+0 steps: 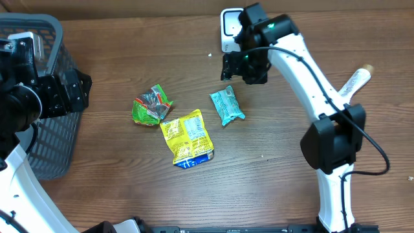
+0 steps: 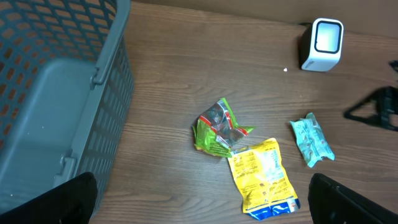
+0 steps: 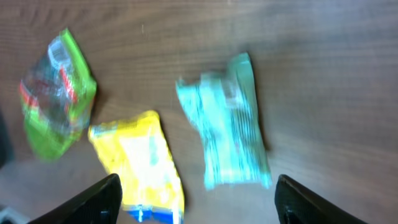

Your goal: Scan the item barcode

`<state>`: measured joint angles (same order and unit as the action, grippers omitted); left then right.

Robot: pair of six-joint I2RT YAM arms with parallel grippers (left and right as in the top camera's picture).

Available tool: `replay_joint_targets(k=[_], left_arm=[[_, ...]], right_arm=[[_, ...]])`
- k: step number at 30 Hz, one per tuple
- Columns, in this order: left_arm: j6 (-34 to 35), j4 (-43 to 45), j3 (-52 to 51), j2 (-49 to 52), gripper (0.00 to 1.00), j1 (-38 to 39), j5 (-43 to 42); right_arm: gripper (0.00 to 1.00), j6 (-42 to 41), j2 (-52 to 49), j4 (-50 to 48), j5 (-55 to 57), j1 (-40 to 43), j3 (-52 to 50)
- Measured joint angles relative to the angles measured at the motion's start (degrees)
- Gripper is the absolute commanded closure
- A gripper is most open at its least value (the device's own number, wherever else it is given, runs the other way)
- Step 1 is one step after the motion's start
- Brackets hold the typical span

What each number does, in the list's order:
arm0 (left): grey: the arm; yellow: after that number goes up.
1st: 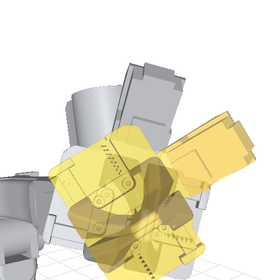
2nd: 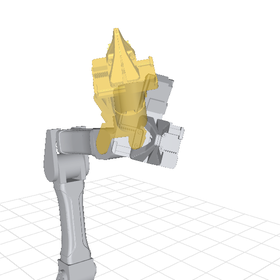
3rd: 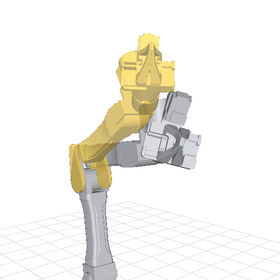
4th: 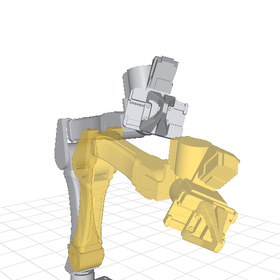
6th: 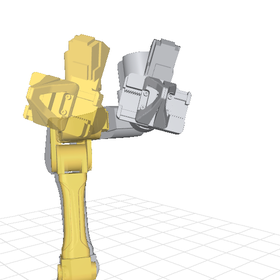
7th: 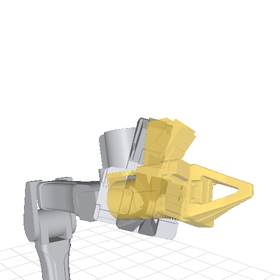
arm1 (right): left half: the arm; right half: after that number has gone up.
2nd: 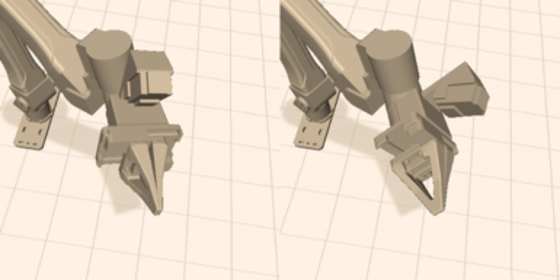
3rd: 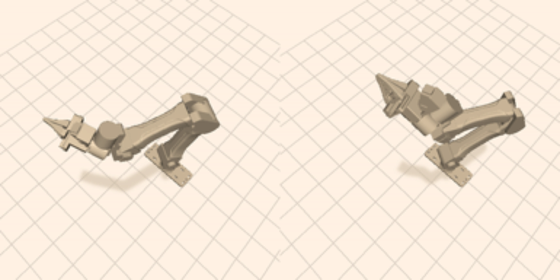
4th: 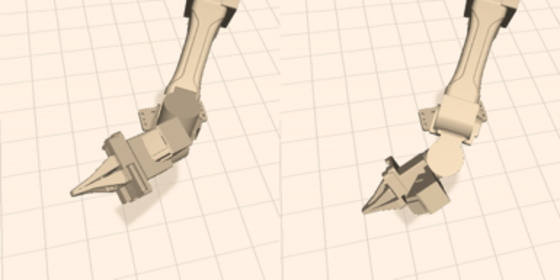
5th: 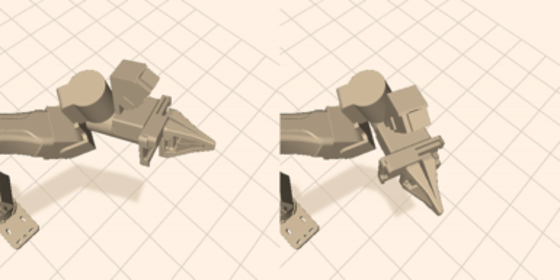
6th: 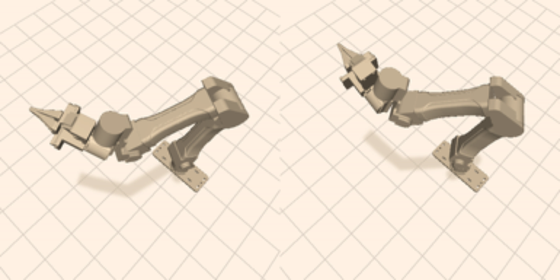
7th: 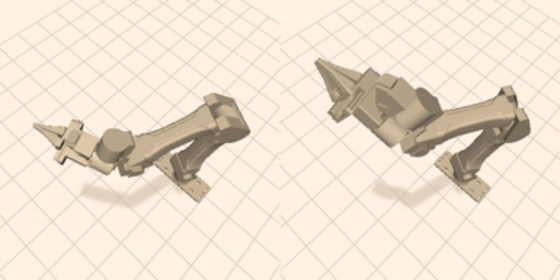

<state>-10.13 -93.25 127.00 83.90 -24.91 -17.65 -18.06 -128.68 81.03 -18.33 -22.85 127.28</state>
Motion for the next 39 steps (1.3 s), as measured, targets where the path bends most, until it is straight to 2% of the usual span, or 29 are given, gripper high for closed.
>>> replay_joint_targets(k=[3, 7, 12, 16, 19, 25, 30, 35, 39], left_arm=[[0.0, 0.0, 0.0, 0.0, 0.0, 0.0, 0.0], [0.0, -0.02, 0.0, 0.0, 0.0, 0.0, 0.0], [-0.02, 0.0, 0.0, 0.0, 0.0, 0.0, 0.0], [-0.15, -0.02, 0.0, 0.0, 0.0, 0.0, 0.0], [-0.17, 0.0, 0.0, 0.0, 0.0, 0.0, -0.02], [-0.17, 0.0, 0.0, 0.0, 0.0, 0.0, 0.0], [-0.17, 0.0, 0.0, 0.0, 0.0, 0.0, 0.0], [-0.17, 0.0, 0.0, 0.0, 0.0, 0.0, 0.0], [-0.17, 0.02, 0.0, 0.0, 0.0, 0.0, 0.0]], right_arm=[[0.21, 0.11, 1.03, 4.02, -1.18, -0.33, -0.52], [0.25, 1.42, 1.01, 1.62, -1.88, -2.91, -5.68], [0.32, 3.41, 0.96, -7.78, -2.29, -9.62, -14.1], [0.34, 4.0, 0.87, -16.94, -2.45, -13.77, -21.4], [0.34, 4.2, 0.85, -19.28, -1.77, -14.29, -25.53], [0.34, 4.42, 0.76, -18.82, 2.58, -10.58, -27.23], [0.34, 6.58, 0.76, -18.8, 3.61, -2.97, -27.23], [0.28, 11.89, 0.76, -15.17, -3.28, 4.13, -25.97], [0.23, 17.09, 0.81, -10.01, -9.18, 7.54, -20.02]])
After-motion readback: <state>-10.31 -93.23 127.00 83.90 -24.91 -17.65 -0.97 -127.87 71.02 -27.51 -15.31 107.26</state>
